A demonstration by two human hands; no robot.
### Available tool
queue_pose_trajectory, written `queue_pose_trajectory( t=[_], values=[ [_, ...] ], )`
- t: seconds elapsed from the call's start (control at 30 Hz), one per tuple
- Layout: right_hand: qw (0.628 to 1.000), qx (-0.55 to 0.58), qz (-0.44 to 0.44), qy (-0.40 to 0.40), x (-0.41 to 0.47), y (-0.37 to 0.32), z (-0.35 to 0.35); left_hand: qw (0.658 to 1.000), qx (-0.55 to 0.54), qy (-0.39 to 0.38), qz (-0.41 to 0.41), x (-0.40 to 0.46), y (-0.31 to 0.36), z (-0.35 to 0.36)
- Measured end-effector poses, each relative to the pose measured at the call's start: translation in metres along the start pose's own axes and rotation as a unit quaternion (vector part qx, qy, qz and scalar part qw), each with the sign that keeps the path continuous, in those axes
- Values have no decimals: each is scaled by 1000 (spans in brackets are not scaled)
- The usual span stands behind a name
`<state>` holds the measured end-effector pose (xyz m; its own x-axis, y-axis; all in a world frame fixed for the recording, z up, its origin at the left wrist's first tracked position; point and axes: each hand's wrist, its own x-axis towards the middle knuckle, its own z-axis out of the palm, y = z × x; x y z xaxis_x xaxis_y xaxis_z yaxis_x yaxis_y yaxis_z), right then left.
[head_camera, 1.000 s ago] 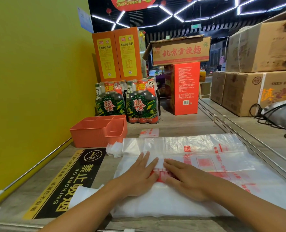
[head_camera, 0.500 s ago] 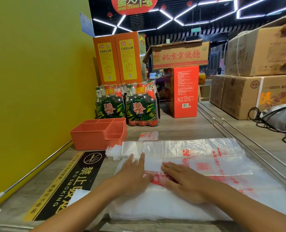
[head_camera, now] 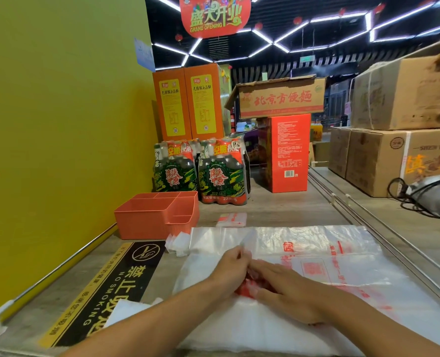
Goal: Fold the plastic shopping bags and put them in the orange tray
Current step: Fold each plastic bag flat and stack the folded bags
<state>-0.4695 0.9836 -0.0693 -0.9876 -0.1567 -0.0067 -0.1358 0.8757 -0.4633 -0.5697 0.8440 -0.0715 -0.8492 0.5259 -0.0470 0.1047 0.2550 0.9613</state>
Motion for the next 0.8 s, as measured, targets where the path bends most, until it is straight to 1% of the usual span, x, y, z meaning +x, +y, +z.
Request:
queue_pose_trajectory(
  t=[0.07, 0.17, 0.27, 0.33, 0.37, 0.43, 0.47, 0.53, 0.6, 0.67, 0.7, 0.8],
  values=[
    [1000, -21, 11, -7, -1, 3, -2, 998, -17, 59, -11, 4, 2, 0],
    [999, -37, 35, -2, -2, 8, -5, 990, -84, 111, -13, 8, -5, -18],
    [998, -42, 51, -10, -3, 10, -7, 988, -43, 149, 1, 13, -17, -46],
    [996, -66, 50, -31, -1, 9, -5, 991, 17, 131, 14, 10, -19, -58],
    [996, -72, 47, -39, 1, 8, -4, 992, 48, 110, 36, 9, -20, -61],
    [995, -77, 43, -47, 4, 6, -2, 987, 114, 50, 100, 3, -20, -60],
    [995, -78, 42, -48, 6, 6, -1, 978, 160, 24, 131, 2, -22, -58],
    [995, -80, 41, -47, 6, 5, 0, 947, 276, -18, 164, 4, -26, -49],
    [996, -75, 34, -40, 5, 6, 0, 906, 376, -55, 185, 7, -32, -40],
    [996, -70, 33, -42, 3, 5, -1, 864, 463, -91, 176, 6, -33, -33],
    [996, -67, 35, -44, 3, 5, -2, 849, 488, -100, 174, 6, -33, -31],
    [996, -54, 46, -52, 0, 2, -7, 839, 503, -113, 173, 5, -26, -31]
  ],
)
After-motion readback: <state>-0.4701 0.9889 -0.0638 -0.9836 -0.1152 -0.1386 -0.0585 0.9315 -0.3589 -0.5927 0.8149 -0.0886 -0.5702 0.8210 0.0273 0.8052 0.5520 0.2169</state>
